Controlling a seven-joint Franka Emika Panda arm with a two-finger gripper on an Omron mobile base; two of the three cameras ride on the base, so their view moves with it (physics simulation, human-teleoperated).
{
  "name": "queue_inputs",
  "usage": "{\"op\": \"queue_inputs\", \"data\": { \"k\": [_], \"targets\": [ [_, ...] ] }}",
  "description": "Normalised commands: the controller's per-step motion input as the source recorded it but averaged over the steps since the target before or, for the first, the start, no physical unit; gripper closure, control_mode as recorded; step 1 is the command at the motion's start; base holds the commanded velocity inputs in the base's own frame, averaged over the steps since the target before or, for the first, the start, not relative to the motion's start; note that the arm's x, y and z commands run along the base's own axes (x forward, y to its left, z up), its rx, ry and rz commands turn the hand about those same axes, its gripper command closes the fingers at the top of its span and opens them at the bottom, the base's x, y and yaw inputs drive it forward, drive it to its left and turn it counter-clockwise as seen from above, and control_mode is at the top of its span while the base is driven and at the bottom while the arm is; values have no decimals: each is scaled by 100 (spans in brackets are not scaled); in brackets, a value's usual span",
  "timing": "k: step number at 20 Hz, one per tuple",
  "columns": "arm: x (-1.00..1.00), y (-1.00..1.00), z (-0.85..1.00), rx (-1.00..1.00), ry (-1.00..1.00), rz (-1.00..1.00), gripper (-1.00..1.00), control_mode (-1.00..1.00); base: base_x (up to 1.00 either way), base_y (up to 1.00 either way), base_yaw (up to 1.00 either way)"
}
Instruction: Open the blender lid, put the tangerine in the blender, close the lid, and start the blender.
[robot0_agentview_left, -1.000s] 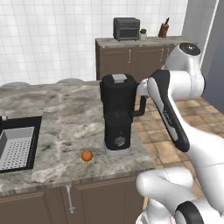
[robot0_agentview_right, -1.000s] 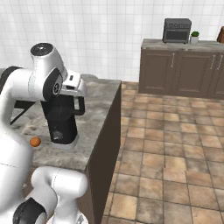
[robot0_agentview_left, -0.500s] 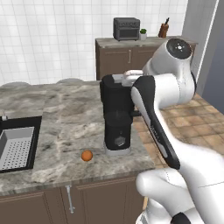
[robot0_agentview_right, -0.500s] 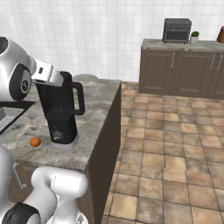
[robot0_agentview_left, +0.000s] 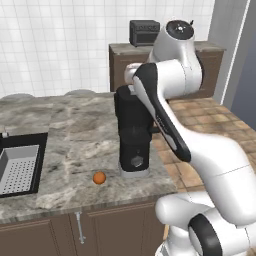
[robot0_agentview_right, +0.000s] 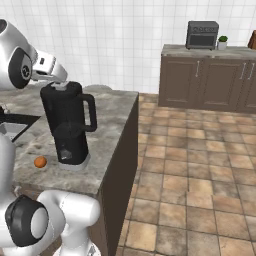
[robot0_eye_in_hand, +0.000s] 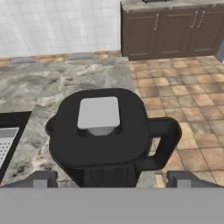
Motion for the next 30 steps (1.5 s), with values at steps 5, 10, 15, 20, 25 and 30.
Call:
{"op": "queue_inputs", "data": {
  "k": [5,10,15,20,25,30],
  "targets": [
    [7,4,-13,-3,8,1,-100,-100,0,0,0],
    [35,16,-32,-2,10,0,-100,-100,0,0,0],
    [42,2,-27,0,5,1,-100,-100,0,0,0],
    [32,0,0,0,4,2,-100,-100,0,0,0],
    [33,0,-2,0,10,0,-100,-100,0,0,0],
    [29,0,-7,0,8,0,-100,-100,0,0,0]
  ]
}}
